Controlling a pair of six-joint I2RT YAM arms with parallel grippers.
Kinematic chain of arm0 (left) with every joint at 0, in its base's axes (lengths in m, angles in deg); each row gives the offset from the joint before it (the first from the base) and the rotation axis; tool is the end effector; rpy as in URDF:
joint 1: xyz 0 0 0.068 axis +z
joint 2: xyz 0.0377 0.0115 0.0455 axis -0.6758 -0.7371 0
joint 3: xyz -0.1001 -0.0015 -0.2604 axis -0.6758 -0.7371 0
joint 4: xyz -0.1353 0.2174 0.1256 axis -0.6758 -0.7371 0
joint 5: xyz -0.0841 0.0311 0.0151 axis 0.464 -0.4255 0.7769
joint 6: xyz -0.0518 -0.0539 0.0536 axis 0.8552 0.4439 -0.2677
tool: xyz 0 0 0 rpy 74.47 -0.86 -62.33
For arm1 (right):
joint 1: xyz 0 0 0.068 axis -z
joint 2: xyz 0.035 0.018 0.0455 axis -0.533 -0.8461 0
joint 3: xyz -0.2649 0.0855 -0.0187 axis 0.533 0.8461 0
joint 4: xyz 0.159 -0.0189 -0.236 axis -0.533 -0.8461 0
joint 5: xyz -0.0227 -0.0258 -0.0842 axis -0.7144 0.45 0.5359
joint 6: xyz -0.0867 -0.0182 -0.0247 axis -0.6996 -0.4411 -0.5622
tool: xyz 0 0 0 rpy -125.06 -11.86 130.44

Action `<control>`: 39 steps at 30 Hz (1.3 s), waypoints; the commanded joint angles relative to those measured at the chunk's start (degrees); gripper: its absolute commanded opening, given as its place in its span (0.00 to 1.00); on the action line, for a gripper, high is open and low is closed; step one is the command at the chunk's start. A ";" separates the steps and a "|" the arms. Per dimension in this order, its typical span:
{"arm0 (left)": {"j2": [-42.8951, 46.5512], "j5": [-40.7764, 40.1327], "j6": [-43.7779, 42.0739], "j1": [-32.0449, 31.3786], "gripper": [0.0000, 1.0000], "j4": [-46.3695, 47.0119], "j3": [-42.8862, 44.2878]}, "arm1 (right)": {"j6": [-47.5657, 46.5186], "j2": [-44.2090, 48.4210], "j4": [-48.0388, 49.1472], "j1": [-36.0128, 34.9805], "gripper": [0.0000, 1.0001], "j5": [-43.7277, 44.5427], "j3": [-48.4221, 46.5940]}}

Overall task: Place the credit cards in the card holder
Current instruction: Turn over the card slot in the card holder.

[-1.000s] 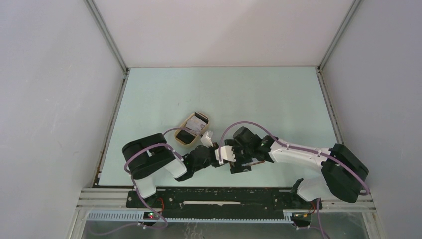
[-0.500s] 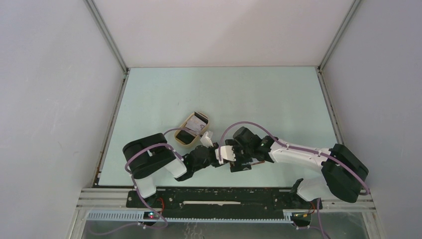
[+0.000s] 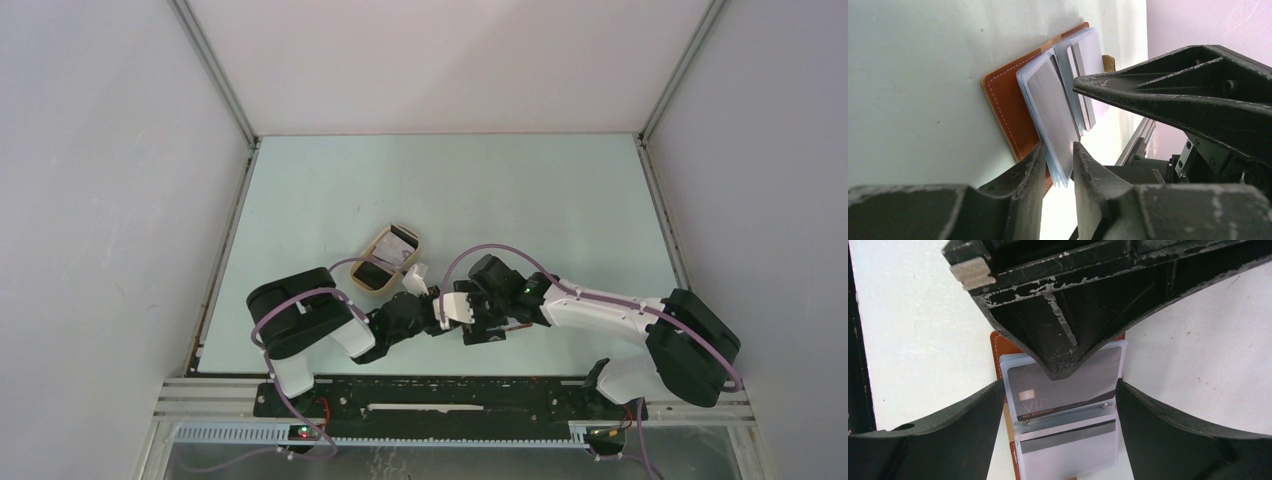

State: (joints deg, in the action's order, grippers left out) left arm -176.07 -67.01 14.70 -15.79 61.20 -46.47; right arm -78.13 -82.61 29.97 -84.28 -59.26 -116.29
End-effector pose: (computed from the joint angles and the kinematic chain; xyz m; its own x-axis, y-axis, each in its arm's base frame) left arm 0.1700 -0.2691 0.0645 -0.8384 -0.4002 -0.3702 0.1486 0.4857 -0.8614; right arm 0.1711 0.2450 0.1298 0.3367 -0.8286 -0.4473 -0.9275 -0.2099 -0.3093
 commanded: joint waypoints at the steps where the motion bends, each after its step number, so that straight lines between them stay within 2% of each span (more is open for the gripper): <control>1: 1.52 -0.39 -0.31 0.47 0.33 1.91 0.56 | 0.52 0.96 0.10 0.26 0.89 0.34 -1.06; 21: 3.21 -1.01 -1.34 0.65 0.36 -0.34 0.17 | 1.15 1.48 -0.19 0.78 0.87 0.11 -1.45; 31: 2.90 -0.04 -1.73 0.65 0.34 -0.43 1.25 | 2.08 1.82 0.16 1.23 0.94 0.10 -1.55; 39: 3.10 0.57 -1.88 0.64 0.33 -0.11 1.63 | 2.66 0.71 1.47 0.44 0.94 2.17 -1.57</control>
State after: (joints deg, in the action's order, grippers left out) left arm -174.74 -67.34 14.18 -15.46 59.78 -46.47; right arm -76.58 -82.29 29.69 -83.30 -58.78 -116.29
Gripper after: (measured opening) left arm 0.328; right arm 0.945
